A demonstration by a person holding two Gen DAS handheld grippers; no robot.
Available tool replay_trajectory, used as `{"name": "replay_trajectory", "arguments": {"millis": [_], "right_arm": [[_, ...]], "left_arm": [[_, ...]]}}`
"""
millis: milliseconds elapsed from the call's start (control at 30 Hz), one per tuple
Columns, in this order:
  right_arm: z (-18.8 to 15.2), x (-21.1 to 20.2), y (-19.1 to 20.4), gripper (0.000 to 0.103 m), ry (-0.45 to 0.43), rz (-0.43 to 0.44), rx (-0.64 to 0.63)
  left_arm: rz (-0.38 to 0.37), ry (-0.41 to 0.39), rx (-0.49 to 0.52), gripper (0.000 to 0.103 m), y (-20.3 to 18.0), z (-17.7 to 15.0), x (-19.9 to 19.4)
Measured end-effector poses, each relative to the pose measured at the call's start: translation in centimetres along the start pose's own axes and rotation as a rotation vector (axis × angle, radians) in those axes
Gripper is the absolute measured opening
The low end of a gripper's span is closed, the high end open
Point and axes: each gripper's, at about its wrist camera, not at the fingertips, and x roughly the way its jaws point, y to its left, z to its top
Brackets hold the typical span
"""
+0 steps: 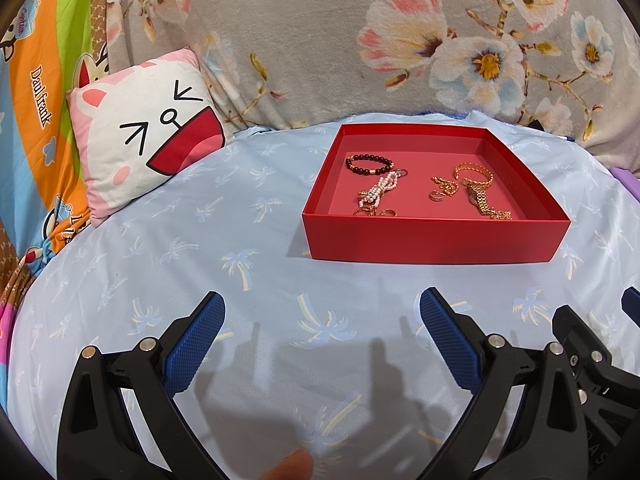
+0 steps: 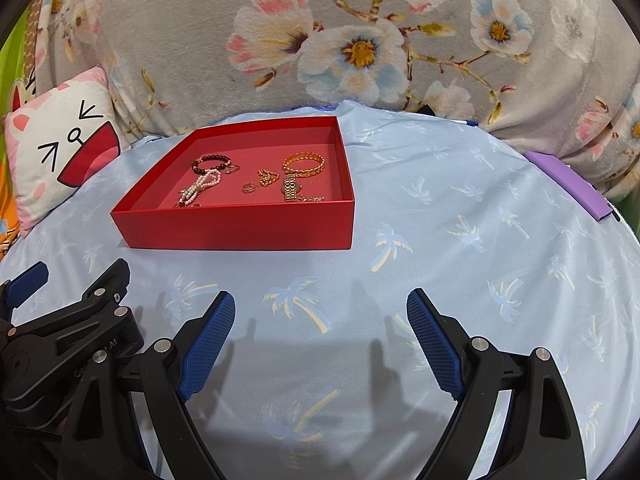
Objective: Organize jewelry
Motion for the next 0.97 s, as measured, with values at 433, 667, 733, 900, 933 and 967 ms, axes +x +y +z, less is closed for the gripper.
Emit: {"name": "replay_trajectory", "arguments": {"millis": [433, 667, 733, 900, 933, 967], "right_arm": [[-0.08, 0.00, -0.19, 0.086, 0.000, 0.000, -0.002], [-0.06, 0.04, -0.26, 0.086, 0.002, 0.000, 0.000], [-0.04, 0.06, -0.25, 0.086, 0.002, -0.001, 0.000], [-0.14, 0.12, -0.35, 0.086, 0.004, -0.006, 0.003], [-0.18, 0.07, -0.43, 0.086, 0.003, -0.006, 0.003], [-0.20, 0.04, -0.50, 0.086, 0.002, -0.007, 0.002]], "left_arm": [[-0.010, 0.002, -0.004, 0.096, 0.60, 0.00, -0.04], [-0.010, -0.003, -0.002, 0.096, 0.46, 0.04, -0.06], [-0.008, -0.003, -0.002, 0.096, 0.35, 0.03, -0.09], [-0.004, -0.010, 0.007, 0.096, 0.19, 0.20, -0.19], [-0.004, -0.011, 0.006, 0.096, 0.20, 0.21, -0.18], [-0.002, -0.012, 0.007, 0.096, 0.22, 0.22, -0.18]]}}
